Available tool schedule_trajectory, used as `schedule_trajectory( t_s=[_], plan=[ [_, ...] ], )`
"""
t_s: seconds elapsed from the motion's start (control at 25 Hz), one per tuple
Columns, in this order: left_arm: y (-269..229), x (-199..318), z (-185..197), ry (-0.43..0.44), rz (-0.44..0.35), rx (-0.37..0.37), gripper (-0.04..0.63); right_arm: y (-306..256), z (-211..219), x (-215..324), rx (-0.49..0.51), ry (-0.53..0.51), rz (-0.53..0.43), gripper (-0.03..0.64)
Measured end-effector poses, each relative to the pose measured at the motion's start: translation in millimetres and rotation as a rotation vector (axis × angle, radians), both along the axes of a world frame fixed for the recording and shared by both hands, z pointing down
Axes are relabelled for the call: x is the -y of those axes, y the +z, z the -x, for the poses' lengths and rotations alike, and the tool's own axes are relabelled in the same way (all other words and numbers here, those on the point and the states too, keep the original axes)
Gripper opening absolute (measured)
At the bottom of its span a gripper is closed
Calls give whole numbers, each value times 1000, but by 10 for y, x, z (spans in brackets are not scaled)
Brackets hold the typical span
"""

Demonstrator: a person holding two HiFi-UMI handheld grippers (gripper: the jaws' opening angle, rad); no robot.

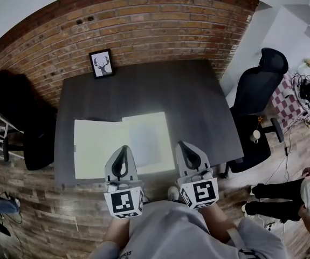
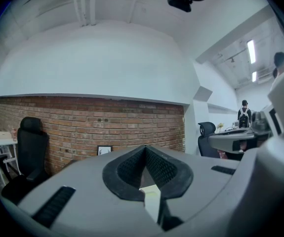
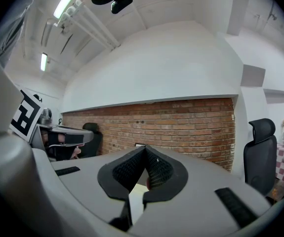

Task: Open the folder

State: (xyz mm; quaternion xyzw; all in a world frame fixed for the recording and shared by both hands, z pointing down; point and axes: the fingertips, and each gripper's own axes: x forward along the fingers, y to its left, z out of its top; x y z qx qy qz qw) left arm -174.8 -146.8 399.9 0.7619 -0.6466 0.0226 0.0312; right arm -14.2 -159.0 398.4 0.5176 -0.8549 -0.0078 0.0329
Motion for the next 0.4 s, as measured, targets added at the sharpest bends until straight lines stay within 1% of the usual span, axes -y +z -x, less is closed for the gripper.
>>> schedule_trajectory(
  t_s=[0.4],
  plan=[
    [19,-26,-17,-8,3,-5,2,32,-42,-10,-6,-2,-1,-2]
  ],
)
